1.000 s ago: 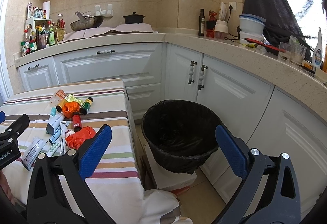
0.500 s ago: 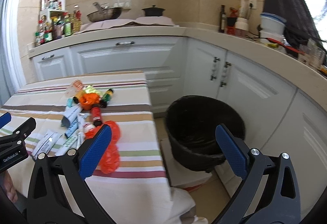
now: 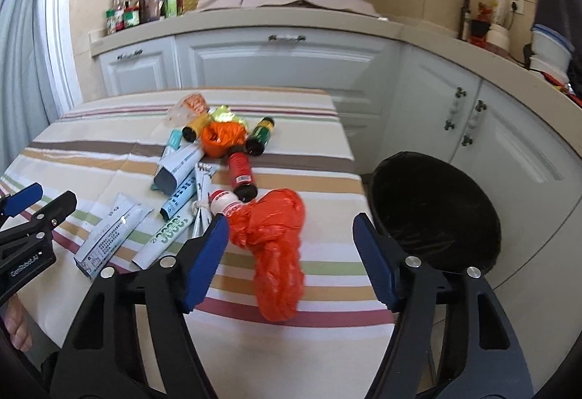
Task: Collect trash
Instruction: 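Grasp the orange plastic bag with the right gripper while the left gripper grasps a white tube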
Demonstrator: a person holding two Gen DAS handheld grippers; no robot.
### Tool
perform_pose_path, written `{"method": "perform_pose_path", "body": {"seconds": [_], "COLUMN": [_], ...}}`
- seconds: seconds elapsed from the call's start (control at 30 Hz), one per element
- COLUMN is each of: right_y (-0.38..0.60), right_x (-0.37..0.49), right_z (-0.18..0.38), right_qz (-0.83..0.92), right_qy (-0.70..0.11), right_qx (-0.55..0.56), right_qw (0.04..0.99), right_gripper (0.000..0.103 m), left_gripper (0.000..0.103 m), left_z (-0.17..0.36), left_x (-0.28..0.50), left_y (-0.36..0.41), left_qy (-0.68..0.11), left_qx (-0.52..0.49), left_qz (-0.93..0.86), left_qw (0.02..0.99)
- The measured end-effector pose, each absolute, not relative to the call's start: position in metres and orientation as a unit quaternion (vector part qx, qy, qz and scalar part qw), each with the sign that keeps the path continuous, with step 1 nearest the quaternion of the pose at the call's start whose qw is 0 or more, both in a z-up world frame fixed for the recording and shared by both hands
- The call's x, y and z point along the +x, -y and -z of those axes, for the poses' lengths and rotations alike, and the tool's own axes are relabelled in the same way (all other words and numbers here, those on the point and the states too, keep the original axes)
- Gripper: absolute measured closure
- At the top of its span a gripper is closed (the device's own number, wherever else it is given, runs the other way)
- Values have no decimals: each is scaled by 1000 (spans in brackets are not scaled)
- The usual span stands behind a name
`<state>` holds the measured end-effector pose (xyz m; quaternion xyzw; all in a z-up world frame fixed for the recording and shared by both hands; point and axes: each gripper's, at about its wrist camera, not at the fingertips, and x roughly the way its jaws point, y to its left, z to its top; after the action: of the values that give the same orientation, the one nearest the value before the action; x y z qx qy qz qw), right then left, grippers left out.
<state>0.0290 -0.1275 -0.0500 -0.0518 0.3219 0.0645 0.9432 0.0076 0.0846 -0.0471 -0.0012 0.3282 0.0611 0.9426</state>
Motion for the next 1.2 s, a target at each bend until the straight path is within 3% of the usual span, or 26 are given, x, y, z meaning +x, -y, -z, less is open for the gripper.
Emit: {"method": "perform_pose_path", "body": {"seconds": [0.17, 0.27, 0.33, 0.37, 0.83, 1.13, 1.2], "right_y": [125, 125, 124, 124, 156, 172, 173], "right_x": [40, 41, 42, 41, 24, 16, 15], "right_z": [60, 64, 66, 66, 55, 57, 58], "right_qz": [-68, -76, -76, -77, -55, -50, -49], "right_qy": [-349, -360, -359, -355, -334, -331, -331], "right_qx": [-49, -47, -49, -49, -24, -8, -6], "right_qw": [933, 929, 929, 930, 941, 942, 942], "right_gripper": [51, 70, 74, 84, 85, 85, 85], "left_gripper": [31, 29, 29, 29, 28, 60, 74], "left_z": [47, 49, 49, 49, 50, 65, 66], "left_x": [8, 10, 11, 10, 3, 7, 6], "left_y": [-85, -85, -86, -86, -58, -47, -46], "left_qy": [-329, -331, -333, -333, -336, -355, -353], "left_qx": [-4, -7, -11, -12, -3, 4, 4], "left_qz": [-51, -50, -50, -50, -18, 1, 10], "left_qw": [943, 942, 941, 941, 942, 935, 936]}}
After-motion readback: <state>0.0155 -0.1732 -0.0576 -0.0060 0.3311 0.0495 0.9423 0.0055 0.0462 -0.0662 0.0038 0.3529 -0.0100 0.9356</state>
